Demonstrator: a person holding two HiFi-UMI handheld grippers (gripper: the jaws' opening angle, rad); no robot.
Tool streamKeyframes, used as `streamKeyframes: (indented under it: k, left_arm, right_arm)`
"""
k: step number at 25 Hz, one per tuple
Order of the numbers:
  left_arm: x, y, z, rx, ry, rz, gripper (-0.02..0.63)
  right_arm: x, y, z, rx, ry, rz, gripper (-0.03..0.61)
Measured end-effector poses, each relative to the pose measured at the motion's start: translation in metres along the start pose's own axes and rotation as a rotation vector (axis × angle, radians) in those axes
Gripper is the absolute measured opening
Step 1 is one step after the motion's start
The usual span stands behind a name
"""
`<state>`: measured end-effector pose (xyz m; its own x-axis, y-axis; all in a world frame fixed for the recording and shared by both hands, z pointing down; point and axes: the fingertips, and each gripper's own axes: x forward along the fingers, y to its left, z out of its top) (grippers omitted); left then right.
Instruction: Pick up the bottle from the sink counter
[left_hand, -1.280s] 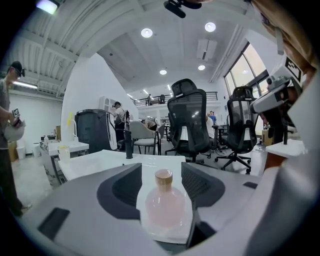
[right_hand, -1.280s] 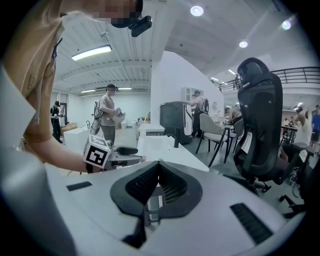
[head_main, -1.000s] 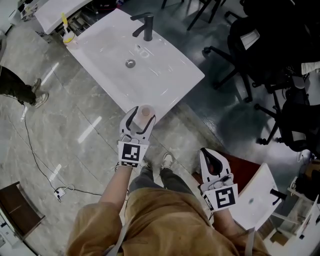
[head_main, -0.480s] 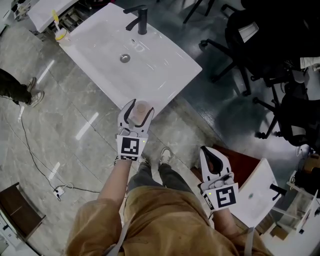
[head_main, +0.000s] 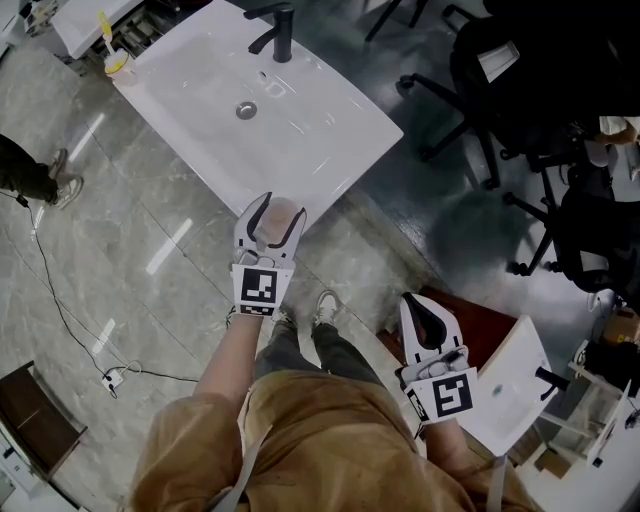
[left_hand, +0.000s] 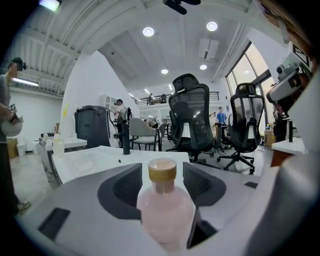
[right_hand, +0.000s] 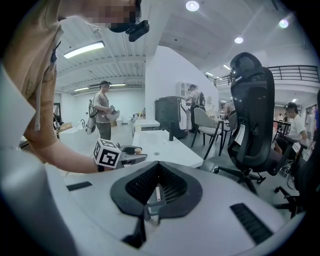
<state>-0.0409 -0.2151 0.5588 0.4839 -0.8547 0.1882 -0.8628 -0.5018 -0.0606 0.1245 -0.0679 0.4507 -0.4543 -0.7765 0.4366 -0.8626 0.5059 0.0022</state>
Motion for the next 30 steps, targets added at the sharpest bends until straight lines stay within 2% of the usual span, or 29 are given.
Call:
streamKeyframes:
  k: [11,19,30]
  left_arm:
    - [-0.001,0.004,-0.004,-0.006,-0.01,0.023,0.189]
    - [0.0,0.005,-0.002,-0.01,-0.021,0.022,0.174]
    - [-0.003,0.003,0.0,-0.009,-0.038,-0.021,0.143]
  right_arm:
    - [0.005,-0.004,-0.002,-0.003,0.007,0.003,0.003]
    - [0.008,-0.008,0.001,-0.007,0.005,0.006,0.002]
    - [0.011,-0.007,0.0,-0.009,0.008,0.006,0.003]
